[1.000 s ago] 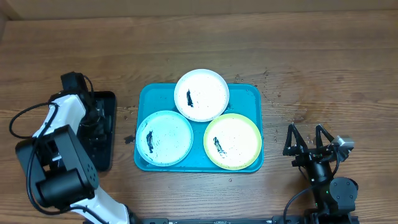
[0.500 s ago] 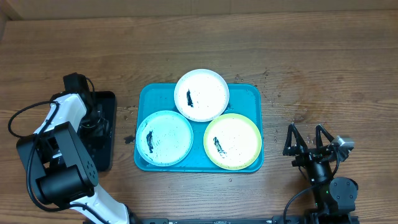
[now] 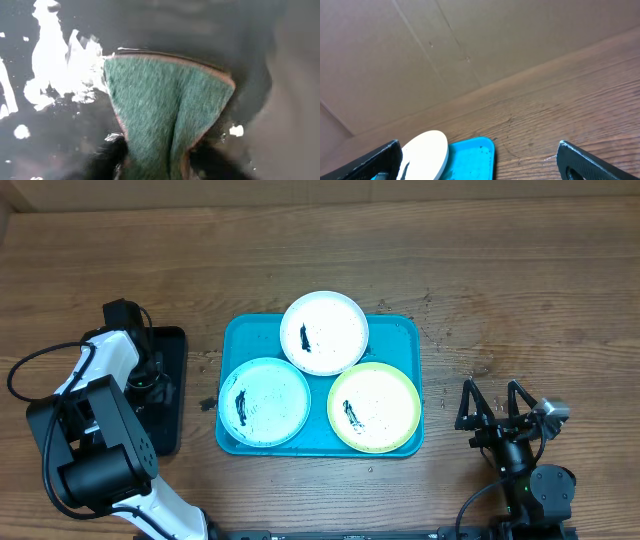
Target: Clean dirty plates on tray and stack at the side
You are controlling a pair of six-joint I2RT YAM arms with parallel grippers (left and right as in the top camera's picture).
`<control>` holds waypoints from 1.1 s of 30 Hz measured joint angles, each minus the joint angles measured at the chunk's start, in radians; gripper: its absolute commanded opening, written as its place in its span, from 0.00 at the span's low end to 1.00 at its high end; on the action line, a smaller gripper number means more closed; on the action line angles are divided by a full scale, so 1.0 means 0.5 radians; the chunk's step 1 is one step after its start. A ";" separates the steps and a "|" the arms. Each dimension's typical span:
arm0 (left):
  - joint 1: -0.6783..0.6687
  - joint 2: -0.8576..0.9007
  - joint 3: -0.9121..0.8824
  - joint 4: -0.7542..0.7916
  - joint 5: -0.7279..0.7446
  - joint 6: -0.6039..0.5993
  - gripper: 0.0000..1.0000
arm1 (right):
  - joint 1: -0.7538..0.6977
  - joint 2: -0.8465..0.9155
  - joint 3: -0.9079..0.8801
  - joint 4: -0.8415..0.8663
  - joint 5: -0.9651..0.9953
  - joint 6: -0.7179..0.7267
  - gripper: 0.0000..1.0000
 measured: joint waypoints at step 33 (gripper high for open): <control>0.080 0.019 0.000 0.120 -0.207 0.100 0.04 | 0.000 0.000 0.000 -0.001 0.001 0.000 1.00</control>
